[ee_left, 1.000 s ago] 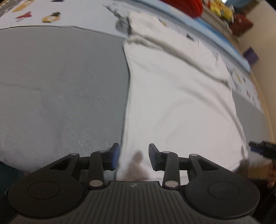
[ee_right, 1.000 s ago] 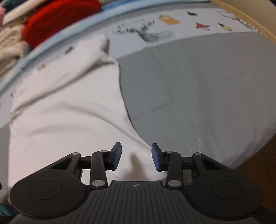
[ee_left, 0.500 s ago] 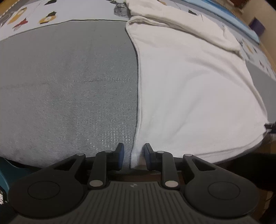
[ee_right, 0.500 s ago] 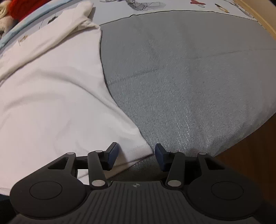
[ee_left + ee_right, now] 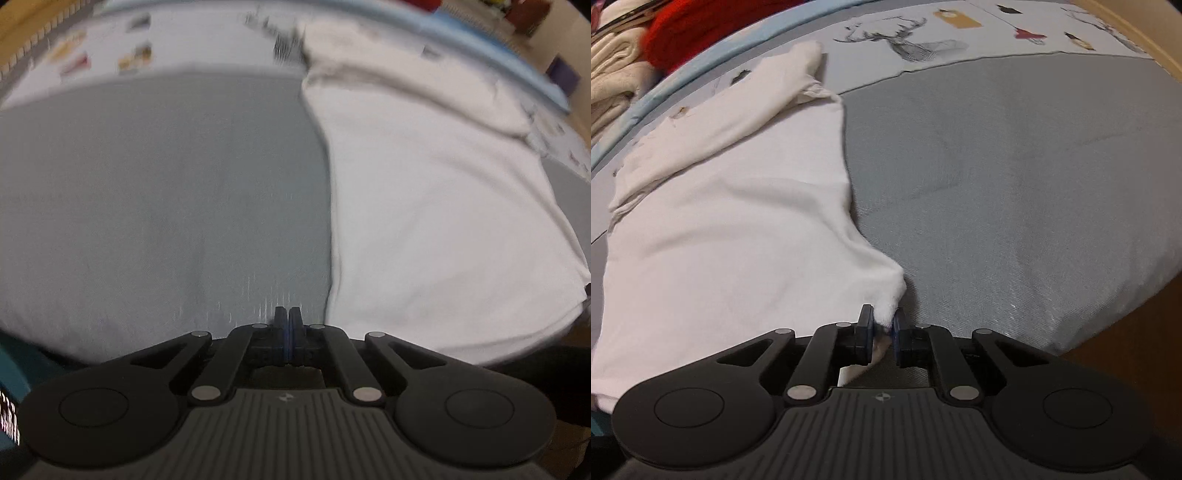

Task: Fold small clothes
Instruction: 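Close both grippers on the shirt hem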

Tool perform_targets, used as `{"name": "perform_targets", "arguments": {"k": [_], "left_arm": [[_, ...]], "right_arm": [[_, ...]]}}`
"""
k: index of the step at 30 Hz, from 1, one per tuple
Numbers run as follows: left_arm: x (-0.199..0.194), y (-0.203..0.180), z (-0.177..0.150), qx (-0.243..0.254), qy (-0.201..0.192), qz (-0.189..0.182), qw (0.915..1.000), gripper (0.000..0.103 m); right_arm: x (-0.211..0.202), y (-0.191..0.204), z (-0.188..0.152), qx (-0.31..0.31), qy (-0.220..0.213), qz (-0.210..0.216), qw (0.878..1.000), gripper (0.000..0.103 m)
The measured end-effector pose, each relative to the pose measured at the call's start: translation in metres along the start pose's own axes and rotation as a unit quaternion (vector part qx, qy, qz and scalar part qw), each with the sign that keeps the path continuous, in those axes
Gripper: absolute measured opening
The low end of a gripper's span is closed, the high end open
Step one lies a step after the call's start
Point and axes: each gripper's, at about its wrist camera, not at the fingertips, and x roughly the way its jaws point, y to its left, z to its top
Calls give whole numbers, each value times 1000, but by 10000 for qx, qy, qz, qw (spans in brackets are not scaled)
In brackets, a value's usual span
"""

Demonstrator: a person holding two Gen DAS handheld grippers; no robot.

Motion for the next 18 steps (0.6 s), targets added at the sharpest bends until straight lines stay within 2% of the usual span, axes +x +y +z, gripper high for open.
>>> {"name": "perform_targets", "arguments": {"k": [1,2,4,5,6,8,13,14,15,16,18], "left_arm": [[3,1,1,-71,84,-161,9998,1],[2,2,4,-146,10,-278,9995,3],[-3,4,8,-275,-173,-446,9985,14],[-5,6,10,-396,-226,-551,9974,27],[-5,6,11,-482,-229,-613,9967,34],[0,3,13,-512,-136,-676,9963,34],[22,-14,13,-22,140,-491,9987,34],[25,-19,15,119,143,-403,9990,26],[25,-22,15,238,120,-354,9990,6],[24,-23,15,301,74,-345,9989,6],[18,-21,12,292,-48,-365,9989,5]], "right_arm": [[5,-1,0,15,116,-130,9998,11],[12,-2,-1,50,278,-180,9994,14],[21,-1,-3,43,500,-240,9985,18],[21,0,-4,38,463,-288,9985,24],[20,0,-3,41,425,-336,9985,27],[18,1,-1,92,340,-402,9986,37],[25,1,0,-9,414,-500,9979,38],[26,3,0,-99,402,-509,9978,36],[28,4,1,-170,395,-504,9978,30],[29,4,1,-222,381,-433,9981,12],[26,6,2,-195,297,-242,9991,10]]}}
